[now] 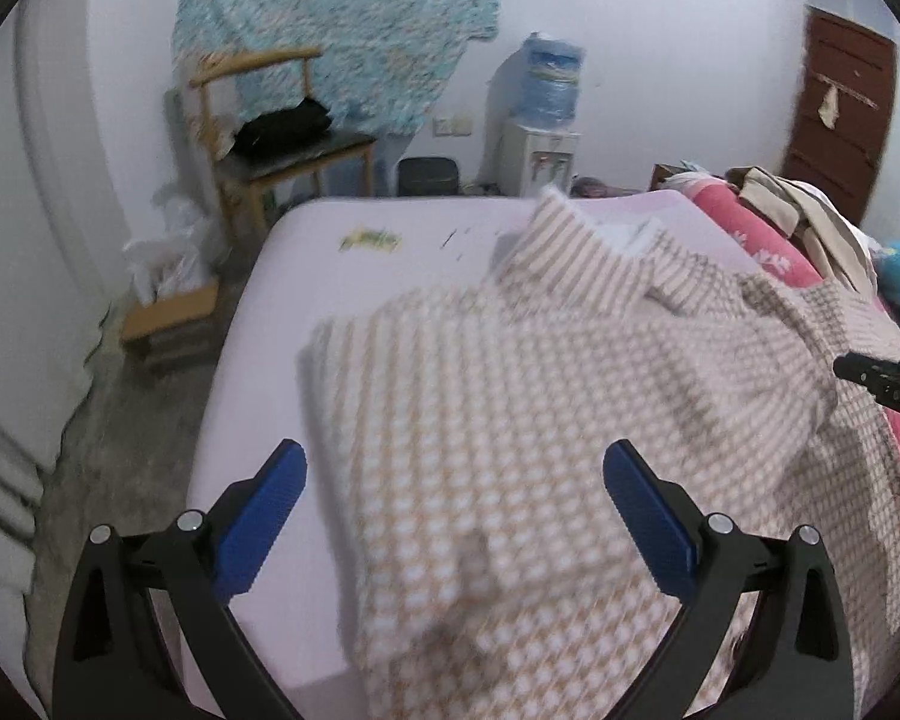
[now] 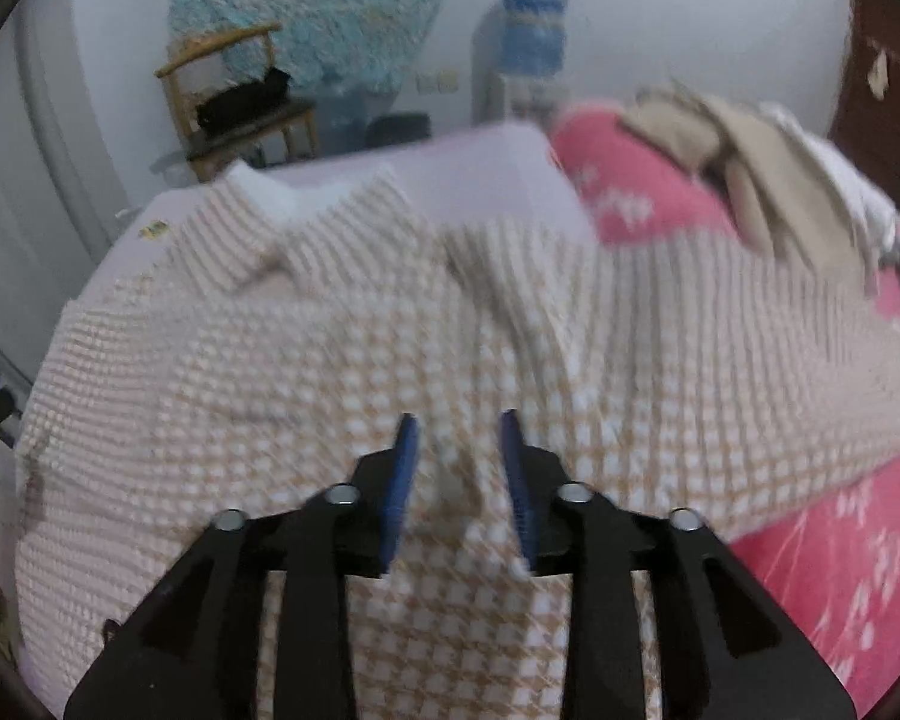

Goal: Fold large clothes

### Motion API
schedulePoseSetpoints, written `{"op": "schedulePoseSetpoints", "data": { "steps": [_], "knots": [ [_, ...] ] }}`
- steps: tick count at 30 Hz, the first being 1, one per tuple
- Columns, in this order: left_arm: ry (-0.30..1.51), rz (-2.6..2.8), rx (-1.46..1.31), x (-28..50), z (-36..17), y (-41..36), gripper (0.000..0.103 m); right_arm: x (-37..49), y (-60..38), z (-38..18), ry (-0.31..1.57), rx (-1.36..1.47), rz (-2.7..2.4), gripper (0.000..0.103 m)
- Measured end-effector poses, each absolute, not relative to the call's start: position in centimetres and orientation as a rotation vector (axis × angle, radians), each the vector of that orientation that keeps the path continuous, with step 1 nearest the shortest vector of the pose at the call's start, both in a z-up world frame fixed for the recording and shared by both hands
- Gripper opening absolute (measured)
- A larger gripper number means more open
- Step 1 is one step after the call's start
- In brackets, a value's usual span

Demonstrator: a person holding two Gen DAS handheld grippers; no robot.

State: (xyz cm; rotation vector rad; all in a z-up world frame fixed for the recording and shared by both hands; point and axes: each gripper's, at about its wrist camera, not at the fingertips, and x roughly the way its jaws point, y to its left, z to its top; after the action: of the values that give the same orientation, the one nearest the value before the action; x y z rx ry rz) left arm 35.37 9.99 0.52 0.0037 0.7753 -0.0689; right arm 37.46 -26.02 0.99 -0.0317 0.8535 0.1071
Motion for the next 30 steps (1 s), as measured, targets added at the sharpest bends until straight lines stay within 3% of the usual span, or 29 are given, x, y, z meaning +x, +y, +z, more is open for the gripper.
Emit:
{"op": "schedulePoseSetpoints", "data": {
  "steps": [9, 16, 20, 24, 30],
  "knots": [
    [1.031, -0.061, -0.132, 45.3, -4.8, 10.5, 0.098, 42.8, -22.6, -1.9, 0.939, 0.018, 0.215, 0.038],
    [1.018, -0.038, -0.093, 45.6, -4.9, 10.4, 0.098, 42.6, -23.4, -2.9, 0.967, 0.039, 0.237, 0.038],
    [0.911, -0.039, -0.046, 44.8, -2.3, 9.6, 0.098, 42.4, -22.9, -1.8, 0.949, 0.033, 0.256, 0.045],
    [1.063, -0.005, -0.094, 46.9, -5.0, 10.7, 0.098, 43.6, -22.3, -3.1, 0.981, 0.000, 0.229, 0.051],
    [0.999, 0.009, -0.084, 45.3, -3.7, 10.4, 0.098, 42.5, -21.8, -1.8, 0.970, -0.009, 0.224, 0.051]
  ]
}}
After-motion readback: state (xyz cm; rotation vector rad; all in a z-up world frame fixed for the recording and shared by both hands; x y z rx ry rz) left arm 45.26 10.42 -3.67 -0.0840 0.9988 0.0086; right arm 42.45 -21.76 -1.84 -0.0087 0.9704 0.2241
